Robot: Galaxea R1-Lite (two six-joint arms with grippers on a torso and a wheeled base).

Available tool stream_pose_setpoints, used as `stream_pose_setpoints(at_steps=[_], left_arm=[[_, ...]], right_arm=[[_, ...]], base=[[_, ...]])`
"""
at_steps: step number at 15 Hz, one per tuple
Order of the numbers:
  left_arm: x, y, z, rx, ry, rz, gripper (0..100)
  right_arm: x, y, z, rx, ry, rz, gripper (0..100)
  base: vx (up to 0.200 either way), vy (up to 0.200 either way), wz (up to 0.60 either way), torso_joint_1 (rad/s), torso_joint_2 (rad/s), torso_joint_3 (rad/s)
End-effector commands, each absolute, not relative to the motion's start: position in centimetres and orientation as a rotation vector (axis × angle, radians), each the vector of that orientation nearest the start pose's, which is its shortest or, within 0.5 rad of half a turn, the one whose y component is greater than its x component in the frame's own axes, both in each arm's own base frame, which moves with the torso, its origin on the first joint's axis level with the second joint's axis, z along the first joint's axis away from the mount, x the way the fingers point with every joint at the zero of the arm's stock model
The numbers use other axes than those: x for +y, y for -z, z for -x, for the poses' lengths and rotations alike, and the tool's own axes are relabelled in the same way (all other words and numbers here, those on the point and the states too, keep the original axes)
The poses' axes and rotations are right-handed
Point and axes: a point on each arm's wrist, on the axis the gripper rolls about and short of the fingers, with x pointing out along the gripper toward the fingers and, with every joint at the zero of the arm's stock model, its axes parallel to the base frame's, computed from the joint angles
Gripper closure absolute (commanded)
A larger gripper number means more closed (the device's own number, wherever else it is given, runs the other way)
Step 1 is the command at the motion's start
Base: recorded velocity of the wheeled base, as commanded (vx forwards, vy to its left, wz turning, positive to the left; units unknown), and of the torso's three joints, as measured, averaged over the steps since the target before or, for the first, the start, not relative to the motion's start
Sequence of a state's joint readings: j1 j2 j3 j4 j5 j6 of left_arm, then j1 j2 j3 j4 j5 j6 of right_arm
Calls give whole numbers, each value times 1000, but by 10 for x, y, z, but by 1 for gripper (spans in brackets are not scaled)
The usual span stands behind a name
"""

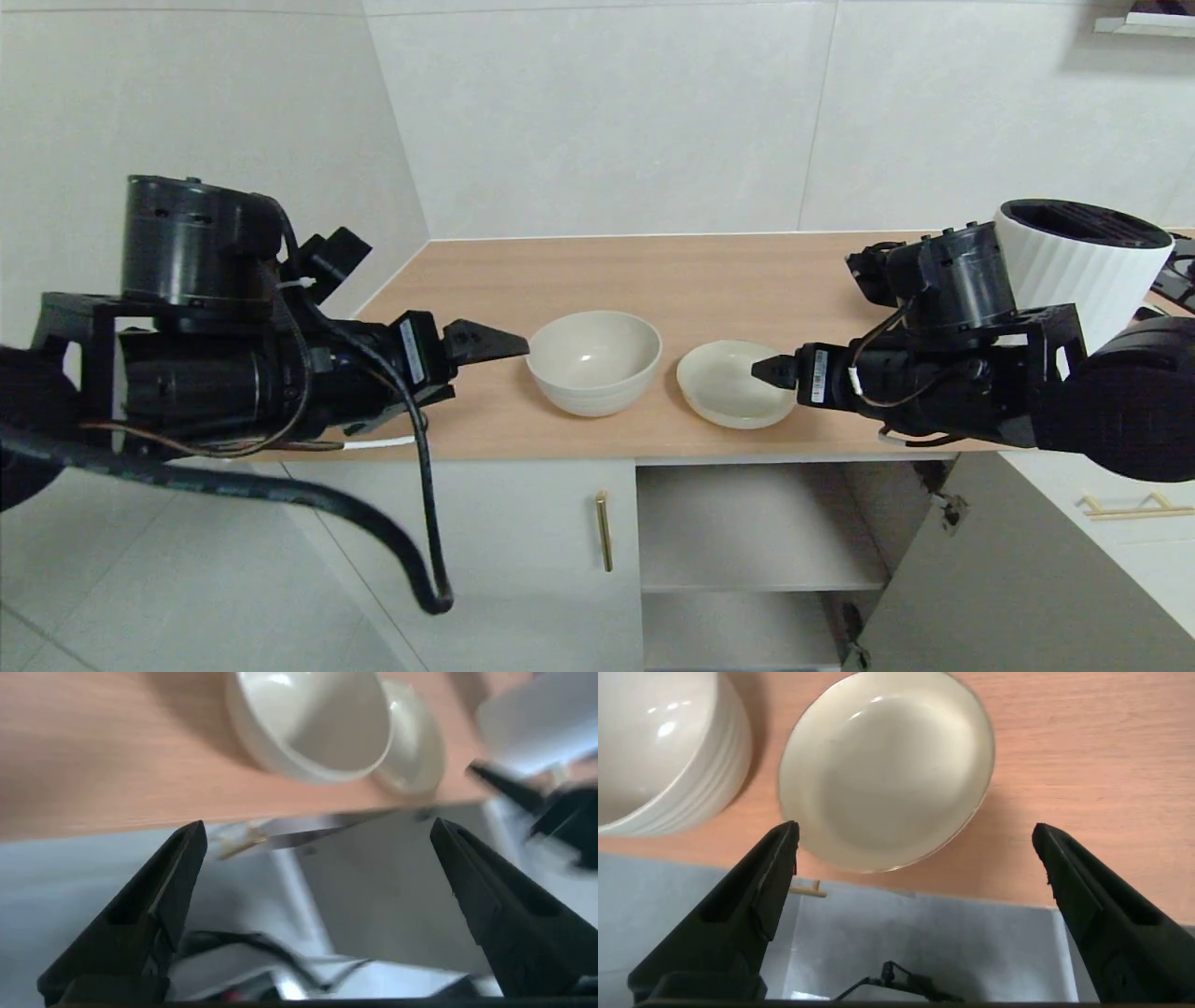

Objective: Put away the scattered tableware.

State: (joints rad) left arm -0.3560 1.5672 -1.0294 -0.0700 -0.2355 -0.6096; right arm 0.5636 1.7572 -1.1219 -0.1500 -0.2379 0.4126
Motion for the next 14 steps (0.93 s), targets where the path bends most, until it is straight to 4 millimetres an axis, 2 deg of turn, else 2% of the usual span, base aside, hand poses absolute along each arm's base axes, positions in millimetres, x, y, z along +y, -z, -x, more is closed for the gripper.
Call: stream_pose_setpoints(at_steps=[1,4,7,8,10,14], left_arm=[[-111,-219,-279,683,392,598,0],[-122,-212,-299,725,346,707,0],[-128,-199,-318,730,255,738,0],[-128,-199,-319,729,250,738,0],[-137,-186,-331,734,182,740,0],[-143,-180,-334,751,180,748,0]], right_arm=[[172,-203,-284,508,-218,-211,0],[172,-205,-284,496,-218,-222,0],[173,-204,-284,492,-221,-223,0],[172,-204,-285,492,-219,-223,0],[172,-204,-285,492,-219,-223,0],[172,-203,-285,495,-218,-222,0]], base=[[0,0,0,0,0,0],[0,0,0,0,0,0],[0,0,0,0,0,0],[0,0,0,0,0,0],[0,0,0,0,0,0],[0,0,0,0,0,0]])
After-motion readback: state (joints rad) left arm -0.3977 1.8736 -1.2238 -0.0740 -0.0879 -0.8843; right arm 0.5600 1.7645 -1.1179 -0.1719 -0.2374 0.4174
